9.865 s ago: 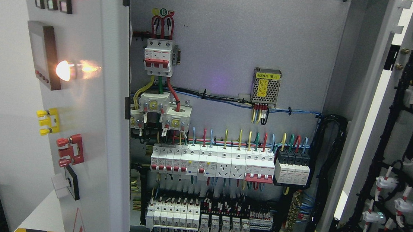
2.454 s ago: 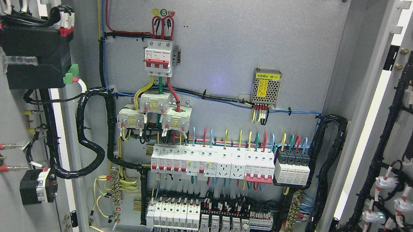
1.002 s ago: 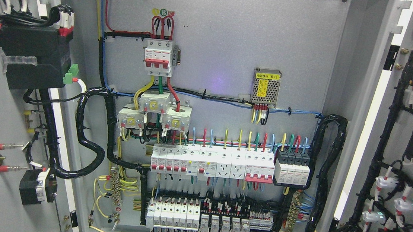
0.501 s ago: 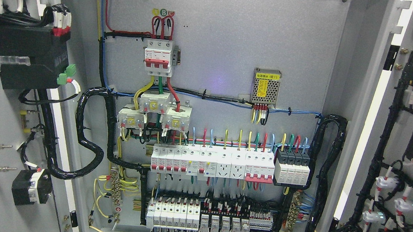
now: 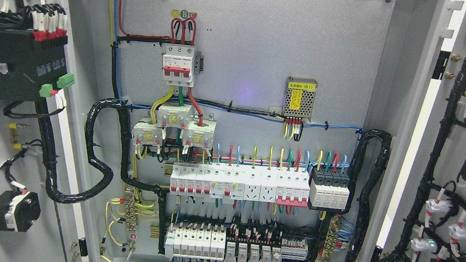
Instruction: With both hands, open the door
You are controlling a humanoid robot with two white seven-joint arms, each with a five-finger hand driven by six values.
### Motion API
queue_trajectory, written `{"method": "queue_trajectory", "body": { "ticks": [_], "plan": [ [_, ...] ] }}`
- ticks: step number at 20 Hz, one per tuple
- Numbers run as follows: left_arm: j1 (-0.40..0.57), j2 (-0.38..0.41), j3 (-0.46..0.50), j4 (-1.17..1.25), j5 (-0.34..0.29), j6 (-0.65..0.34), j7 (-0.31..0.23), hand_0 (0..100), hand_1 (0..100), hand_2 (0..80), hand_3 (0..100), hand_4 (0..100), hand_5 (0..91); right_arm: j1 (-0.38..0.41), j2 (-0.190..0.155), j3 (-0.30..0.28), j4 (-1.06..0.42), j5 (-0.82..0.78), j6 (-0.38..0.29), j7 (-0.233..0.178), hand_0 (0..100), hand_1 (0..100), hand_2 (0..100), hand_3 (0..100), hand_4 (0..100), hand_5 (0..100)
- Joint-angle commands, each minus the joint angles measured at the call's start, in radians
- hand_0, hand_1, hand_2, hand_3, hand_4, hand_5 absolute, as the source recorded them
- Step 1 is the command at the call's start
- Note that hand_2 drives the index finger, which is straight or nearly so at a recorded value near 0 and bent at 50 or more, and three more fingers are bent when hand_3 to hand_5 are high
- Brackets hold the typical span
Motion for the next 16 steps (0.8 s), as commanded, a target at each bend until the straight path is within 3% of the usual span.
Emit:
{"method": "queue_trajectory", "body": {
  "ticks": [1, 16],
  "plan": [
    [0.009, 0.095, 0.154, 0.064, 0.095, -0.304, -0.004, 12, 39, 0.0, 0, 0, 0.0, 0.015, 0.011, -0.081, 0.014, -0.018, -0.006, -0.002, 12, 39, 0, 0, 0, 0],
    [-0.113, 0.230, 0.220, 0.355, 0.199, -0.286, -0.004, 12, 39, 0.0, 0, 0, 0.0, 0.043, 0.011, -0.147, 0.078, -0.083, -0.024, -0.001, 12, 39, 0, 0, 0, 0]
  ]
}}
